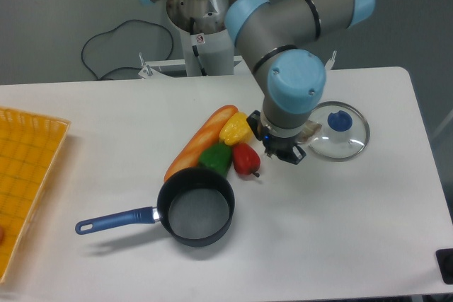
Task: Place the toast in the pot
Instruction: 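Move the gripper over the toast slice beside the peppers, then lower the gripper and grasp the toast slice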
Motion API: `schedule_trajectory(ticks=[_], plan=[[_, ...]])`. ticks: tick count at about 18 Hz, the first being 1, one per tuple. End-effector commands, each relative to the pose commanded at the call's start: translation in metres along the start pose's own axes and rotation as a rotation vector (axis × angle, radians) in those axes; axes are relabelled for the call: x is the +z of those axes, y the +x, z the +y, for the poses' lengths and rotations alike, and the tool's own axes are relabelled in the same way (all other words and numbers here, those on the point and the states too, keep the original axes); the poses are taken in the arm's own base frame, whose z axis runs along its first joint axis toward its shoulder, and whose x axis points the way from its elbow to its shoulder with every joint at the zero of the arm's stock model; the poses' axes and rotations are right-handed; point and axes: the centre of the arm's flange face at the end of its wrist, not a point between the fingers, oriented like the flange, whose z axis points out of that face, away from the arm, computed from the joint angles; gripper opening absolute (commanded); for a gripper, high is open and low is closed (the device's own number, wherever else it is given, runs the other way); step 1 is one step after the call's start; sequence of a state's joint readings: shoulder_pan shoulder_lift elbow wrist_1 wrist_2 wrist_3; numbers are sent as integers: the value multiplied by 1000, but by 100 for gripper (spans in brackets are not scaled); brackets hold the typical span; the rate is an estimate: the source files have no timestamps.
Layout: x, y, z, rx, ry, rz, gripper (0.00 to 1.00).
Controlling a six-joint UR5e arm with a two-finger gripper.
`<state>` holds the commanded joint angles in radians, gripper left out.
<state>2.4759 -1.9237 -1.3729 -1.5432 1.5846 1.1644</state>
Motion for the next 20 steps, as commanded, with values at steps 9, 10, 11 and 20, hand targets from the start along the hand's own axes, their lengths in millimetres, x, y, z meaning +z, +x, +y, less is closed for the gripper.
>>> schedule_trajectory(ticks=[9,10,11,20], plan=[[-15,35,-34,-73,25,-18,4],[-16,37,-35,-82,27,-20,4],[-16,38,-37,-99,31,-18,4],[-14,55,-83,-141,140,-42,4]])
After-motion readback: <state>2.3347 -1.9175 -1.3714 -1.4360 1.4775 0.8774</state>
